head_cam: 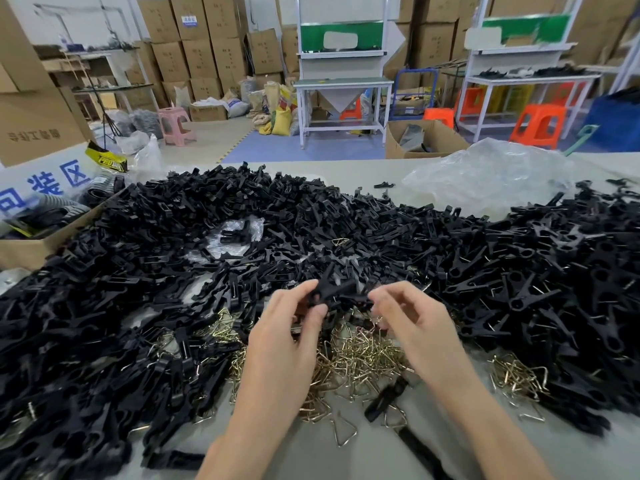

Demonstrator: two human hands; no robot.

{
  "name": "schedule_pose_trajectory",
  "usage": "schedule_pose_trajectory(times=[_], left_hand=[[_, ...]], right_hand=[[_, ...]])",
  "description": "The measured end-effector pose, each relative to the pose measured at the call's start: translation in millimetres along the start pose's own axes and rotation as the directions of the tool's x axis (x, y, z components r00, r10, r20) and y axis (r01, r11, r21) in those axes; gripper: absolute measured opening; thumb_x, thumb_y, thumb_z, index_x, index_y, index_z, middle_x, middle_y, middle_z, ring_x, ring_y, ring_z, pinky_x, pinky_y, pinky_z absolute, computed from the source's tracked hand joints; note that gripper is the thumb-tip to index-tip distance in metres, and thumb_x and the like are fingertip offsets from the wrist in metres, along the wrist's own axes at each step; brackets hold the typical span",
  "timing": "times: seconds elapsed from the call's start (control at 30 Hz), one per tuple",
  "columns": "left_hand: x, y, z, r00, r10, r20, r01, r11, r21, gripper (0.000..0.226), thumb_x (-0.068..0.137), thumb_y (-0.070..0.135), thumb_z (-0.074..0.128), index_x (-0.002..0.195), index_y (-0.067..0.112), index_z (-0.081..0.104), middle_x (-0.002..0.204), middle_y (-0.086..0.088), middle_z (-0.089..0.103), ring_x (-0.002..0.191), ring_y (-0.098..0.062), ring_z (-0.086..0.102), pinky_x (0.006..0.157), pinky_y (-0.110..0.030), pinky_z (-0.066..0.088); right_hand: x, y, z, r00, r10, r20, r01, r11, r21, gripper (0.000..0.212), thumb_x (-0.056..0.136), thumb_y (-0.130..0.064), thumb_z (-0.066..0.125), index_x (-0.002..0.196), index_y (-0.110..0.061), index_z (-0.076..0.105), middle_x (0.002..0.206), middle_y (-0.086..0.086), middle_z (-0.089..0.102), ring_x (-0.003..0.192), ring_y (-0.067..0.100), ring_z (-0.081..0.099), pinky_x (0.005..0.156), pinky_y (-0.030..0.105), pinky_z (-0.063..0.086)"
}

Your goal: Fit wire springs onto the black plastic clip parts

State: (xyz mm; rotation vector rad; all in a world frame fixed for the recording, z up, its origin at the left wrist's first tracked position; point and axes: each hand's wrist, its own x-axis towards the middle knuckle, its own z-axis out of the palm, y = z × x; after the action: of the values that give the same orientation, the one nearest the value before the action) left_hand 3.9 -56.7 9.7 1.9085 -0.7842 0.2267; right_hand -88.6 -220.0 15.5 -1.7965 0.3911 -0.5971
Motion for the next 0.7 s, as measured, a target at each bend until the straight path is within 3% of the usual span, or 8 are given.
schedule_pose_trajectory(times=[0.1, 0.2, 0.4, 0.5, 0.7], left_hand=[[0.7, -1.3, -1.2, 0.999, -0.001, -0.043, 0.002, 1.000, 0.015, 0.041, 0.094, 0.049, 0.049, 0.129, 0.031, 0.059, 0.108, 0.029, 0.055, 0.102, 0.007, 0.056, 0.082, -0.006, 0.042], [-0.9, -1.0, -0.4, 1.000, 0.004, -0.018, -0.003, 0.999, 0.047, 0.041, 0.094, 0.053, 0.047, 0.130, 0.035, 0.056, 0.107, 0.029, 0.054, 0.103, 0.003, 0.056, 0.083, -0.012, 0.046], [-1.9, 0.6, 0.1, 1.000, 0.012, 0.003, -0.012, 0.996, 0.085, 0.041, 0.096, 0.052, 0.045, 0.132, 0.035, 0.055, 0.108, 0.028, 0.054, 0.106, 0.007, 0.053, 0.087, -0.005, 0.039], [-1.7, 0.2, -0.6, 1.000, 0.018, -0.002, -0.018, 0.995, 0.100, 0.041, 0.097, 0.049, 0.046, 0.133, 0.032, 0.055, 0.109, 0.029, 0.053, 0.107, 0.008, 0.052, 0.086, -0.006, 0.040], [-1.5, -1.1, 0.2, 1.000, 0.014, -0.006, -0.013, 0.996, 0.091, 0.044, 0.095, 0.052, 0.044, 0.134, 0.034, 0.054, 0.109, 0.031, 0.052, 0.106, 0.008, 0.051, 0.081, -0.020, 0.048]], right_hand=[[-3.4, 9.0, 0.2, 0.979, 0.009, 0.205, 0.085, 0.892, -0.443, 0.026, 0.086, -0.062, 0.061, 0.106, -0.046, 0.068, 0.105, -0.028, 0.057, 0.106, -0.007, 0.049, 0.091, 0.019, 0.040], [-5.9, 12.2, 6.3, 0.956, 0.006, 0.293, 0.179, 0.781, -0.599, 0.036, 0.085, -0.065, 0.064, 0.115, -0.046, 0.066, 0.112, -0.031, 0.040, 0.109, -0.007, 0.033, 0.101, 0.022, 0.029], [-7.5, 11.4, 4.1, 0.939, -0.043, 0.342, 0.263, 0.730, -0.630, 0.019, 0.092, -0.057, 0.061, 0.100, -0.042, 0.067, 0.108, -0.026, 0.044, 0.104, -0.006, 0.036, 0.099, 0.023, 0.032], [-7.8, 11.4, 3.8, 0.941, -0.096, 0.324, 0.274, 0.777, -0.566, 0.012, 0.096, -0.050, 0.059, 0.097, -0.040, 0.066, 0.105, -0.027, 0.052, 0.107, -0.004, 0.045, 0.098, 0.021, 0.036], [-6.8, 9.3, 4.2, 0.949, -0.125, 0.289, 0.261, 0.827, -0.498, 0.004, 0.096, -0.035, 0.065, 0.097, -0.038, 0.066, 0.096, -0.029, 0.062, 0.105, -0.005, 0.052, 0.089, 0.016, 0.041]])
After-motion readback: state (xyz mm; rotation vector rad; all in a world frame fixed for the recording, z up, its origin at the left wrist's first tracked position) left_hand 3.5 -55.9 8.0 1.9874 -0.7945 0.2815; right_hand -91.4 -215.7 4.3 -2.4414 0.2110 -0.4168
